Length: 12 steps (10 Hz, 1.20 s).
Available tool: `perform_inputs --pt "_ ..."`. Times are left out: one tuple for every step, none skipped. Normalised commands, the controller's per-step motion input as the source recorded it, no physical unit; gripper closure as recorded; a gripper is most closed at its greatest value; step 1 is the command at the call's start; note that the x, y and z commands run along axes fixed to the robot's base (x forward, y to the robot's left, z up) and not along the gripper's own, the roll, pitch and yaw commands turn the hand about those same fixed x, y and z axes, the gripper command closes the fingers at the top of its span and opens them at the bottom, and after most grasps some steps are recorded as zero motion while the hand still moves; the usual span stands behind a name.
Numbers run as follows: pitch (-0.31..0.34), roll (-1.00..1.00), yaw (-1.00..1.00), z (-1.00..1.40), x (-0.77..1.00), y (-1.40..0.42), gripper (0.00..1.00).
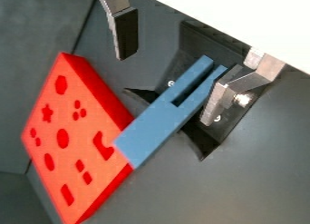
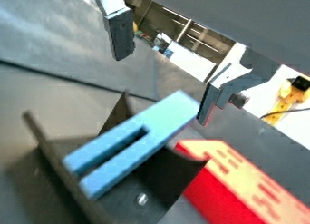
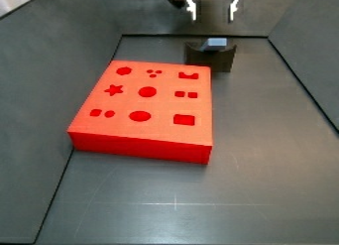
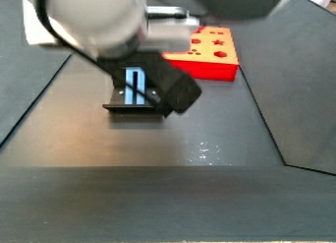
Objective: Pick up the double-square object. Move up. Rotate the double-square object. Place the double-square object on the fixture. Regrasp the double-square object. Move to above the board. Insert the double-square object.
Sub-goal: Regrasp the double-square object.
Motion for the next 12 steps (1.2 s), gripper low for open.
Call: perform_inputs --pt "0.077 1.0 0.02 0.96 0.01 -1.0 0.0" --pt "0.075 1.0 0.02 0.91 0.01 -1.0 0.0" --pt "0.069 1.0 0.02 0.9 0.0 -1.0 0.0" --pt "0.058 1.0 0.02 0.86 -0.04 -1.0 0.0" --pt "0.054 1.0 0.02 0.82 -0.05 -1.0 0.0" --pt "0.052 1.0 0.02 0.74 -0.05 -1.0 0.0" --pt "0.049 1.0 0.02 0.62 -0.06 -1.0 0.0" --pt "0.048 1.0 0.02 0.48 -0.05 -0.9 0.0" --pt "0.043 1.0 0.02 0.2 -0.04 -0.63 0.0" --pt "0.04 1.0 0.02 0.08 -0.03 -0.42 0.0" --pt "0.037 1.0 0.02 0.05 -0.02 -0.21 0.0" --pt "0.035 1.0 0.02 0.05 -0.03 -0.05 0.0"
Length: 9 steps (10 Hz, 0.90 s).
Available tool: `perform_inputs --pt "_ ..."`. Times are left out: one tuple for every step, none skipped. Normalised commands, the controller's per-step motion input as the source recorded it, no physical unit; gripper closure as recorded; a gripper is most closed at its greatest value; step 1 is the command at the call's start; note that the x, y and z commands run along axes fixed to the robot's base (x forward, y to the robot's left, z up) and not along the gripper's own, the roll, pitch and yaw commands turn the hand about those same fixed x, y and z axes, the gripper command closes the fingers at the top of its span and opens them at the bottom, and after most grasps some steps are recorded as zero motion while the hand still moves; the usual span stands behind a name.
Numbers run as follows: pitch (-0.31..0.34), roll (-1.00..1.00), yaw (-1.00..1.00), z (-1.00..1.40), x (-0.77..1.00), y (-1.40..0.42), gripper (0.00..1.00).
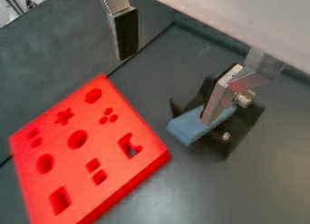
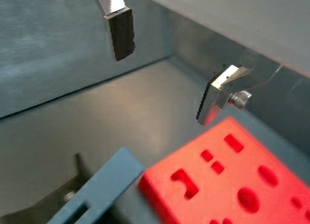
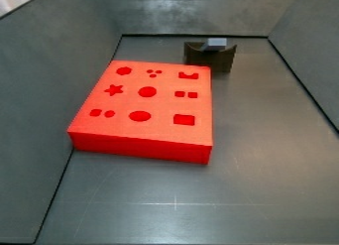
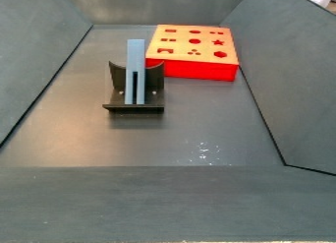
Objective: Pick up the double-square object. Move up. Rotate the double-square object. Place the double-square object on the fixture. Regrasp the double-square object. Move to above the board. Insert the double-square object.
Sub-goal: Regrasp the double-square object.
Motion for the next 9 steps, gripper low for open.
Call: perform_inputs --pt "0.031 1.0 0.02 0.02 -0.01 -0.03 0.0" --pt "0.028 1.0 0.02 0.02 0.0 -0.04 0.0" --pt "0.027 1.0 0.02 0.02 0.0 -0.03 0.0" --pt "0.028 1.0 0.02 0.02 0.0 -0.02 0.0" --pt "0.034 1.0 0.03 0.02 0.0 -0.02 0.0" --pt "0.038 1.0 0.03 0.02 0.01 -0.02 0.0" --pt "0.048 1.0 0.03 0.01 0.02 -0.02 0.0" --pt "0.059 1.0 0.03 0.0 0.04 -0.02 0.0" --pt "0.069 1.0 0.04 0.0 0.05 -0.03 0.0"
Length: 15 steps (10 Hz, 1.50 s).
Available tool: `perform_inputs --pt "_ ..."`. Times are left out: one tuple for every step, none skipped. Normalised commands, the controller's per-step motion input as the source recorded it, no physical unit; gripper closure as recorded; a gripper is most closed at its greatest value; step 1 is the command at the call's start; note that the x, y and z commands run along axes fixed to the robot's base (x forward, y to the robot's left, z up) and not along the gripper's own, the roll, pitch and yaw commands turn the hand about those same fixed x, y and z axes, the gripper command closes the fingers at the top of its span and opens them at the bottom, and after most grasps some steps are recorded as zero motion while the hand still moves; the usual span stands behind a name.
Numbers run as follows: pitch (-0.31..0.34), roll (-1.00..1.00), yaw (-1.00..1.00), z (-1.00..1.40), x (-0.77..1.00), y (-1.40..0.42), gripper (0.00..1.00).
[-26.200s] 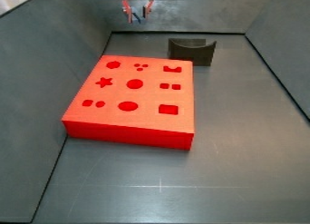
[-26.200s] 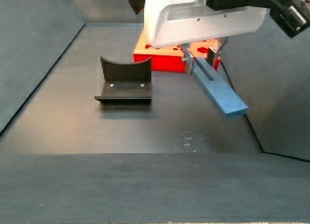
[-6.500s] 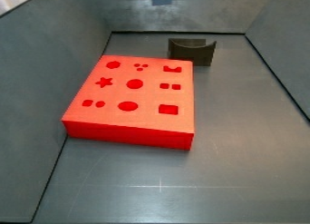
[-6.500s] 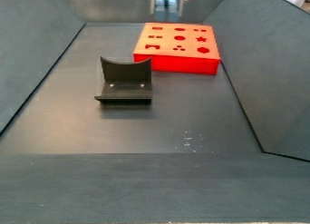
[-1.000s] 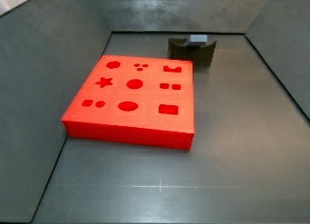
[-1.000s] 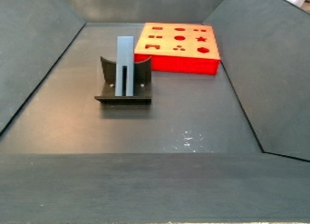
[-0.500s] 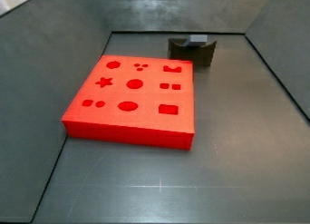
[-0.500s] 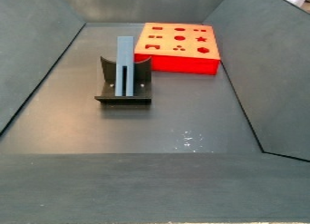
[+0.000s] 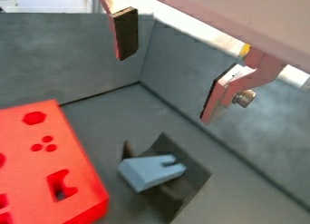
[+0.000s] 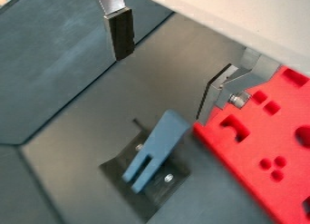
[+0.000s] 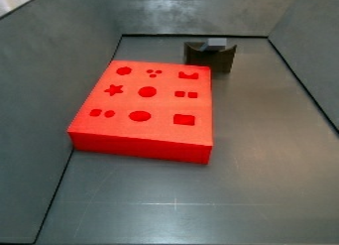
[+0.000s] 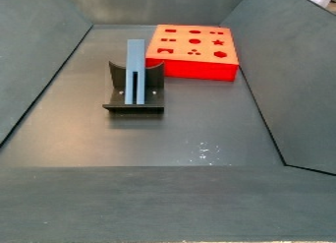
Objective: Pick up the double-square object. Move up. Rotate the double-square object. Place the double-square object on the fixture. Regrasp the double-square object. Move to above the board. Insert the double-square object.
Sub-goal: Regrasp the double-square object.
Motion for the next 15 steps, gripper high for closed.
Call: perform_inputs --pt "0.078 1.0 0.04 0.0 0.06 -0.03 0.0" --pt "0.105 1.0 0.05 0.0 0.08 -0.03 0.0" --pt "0.119 1.0 0.06 0.0 0.09 -0.04 0.0" --pt "0.148 1.0 0.08 -0.01 0.11 -0.04 0.0" --pt "0.177 1.0 0.1 0.0 0.11 -0.05 0.0" --pt "0.199 1.0 0.13 0.0 0.1 -0.05 0.0" --pt "0.218 1.0 0.17 -0.01 0.1 -0.05 0.0" --pt "0.215 0.9 0.21 -0.01 0.1 -0.05 0.0" --pt "0.185 0.72 0.23 -0.01 0.11 -0.05 0.0" --pt "0.152 0.54 0.24 -0.01 0.11 -0.06 0.0" --pt "0.108 0.31 0.25 0.0 0.11 -0.05 0.0" --pt "0.069 0.21 0.25 0.0 0.1 -0.04 0.0" --pt "0.027 0.17 0.24 0.0 0.09 -0.04 0.0" --pt "0.006 0.16 0.22 -0.01 0.08 -0.05 0.0" --pt "-0.039 0.18 0.24 -1.0 0.03 0.04 0.0"
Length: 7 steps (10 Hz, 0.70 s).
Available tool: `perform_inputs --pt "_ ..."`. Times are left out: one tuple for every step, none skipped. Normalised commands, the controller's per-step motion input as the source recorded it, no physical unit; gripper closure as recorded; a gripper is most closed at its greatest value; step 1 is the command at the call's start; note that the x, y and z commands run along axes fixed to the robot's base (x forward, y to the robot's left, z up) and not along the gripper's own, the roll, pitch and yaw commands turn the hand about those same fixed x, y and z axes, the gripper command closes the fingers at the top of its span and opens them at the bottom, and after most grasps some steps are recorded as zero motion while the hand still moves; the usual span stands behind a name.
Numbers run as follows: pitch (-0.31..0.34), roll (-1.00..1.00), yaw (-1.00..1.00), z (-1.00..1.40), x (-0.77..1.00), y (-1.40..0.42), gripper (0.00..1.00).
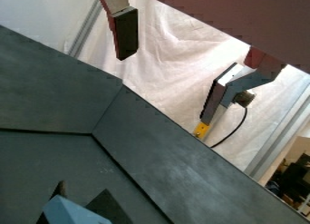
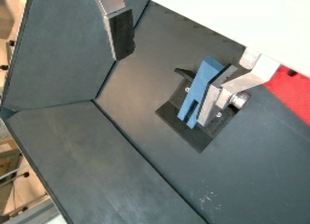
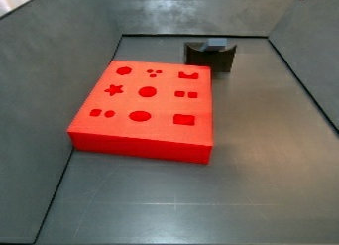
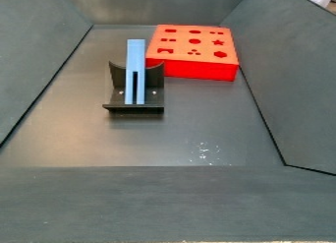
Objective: Pick up the double-square object. Move up. Rotate the double-square object. Place the double-square object on the fixture. Regrasp the double-square object. Move to above the board. Insert the double-square object.
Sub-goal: Regrasp the double-square object.
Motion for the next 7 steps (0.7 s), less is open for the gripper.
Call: perform_inputs --pt "-0.047 0.18 0.21 -1.0 0.03 0.04 0.0" --pt "-0.085 0.17 0.17 -1.0 0.04 0.04 0.0" --pt "-0.122 0.13 0.12 -1.0 0.05 0.03 0.0" --pt "-0.134 0.1 0.09 -1.0 0.06 0.03 0.0" --pt "-0.142 0.08 0.05 -1.0 0.06 0.03 0.0" --pt "-0.138 0.08 0.01 -1.0 0.07 0.03 0.0" --pt "-0.127 0.07 -0.02 -1.0 0.07 0.02 0.0"
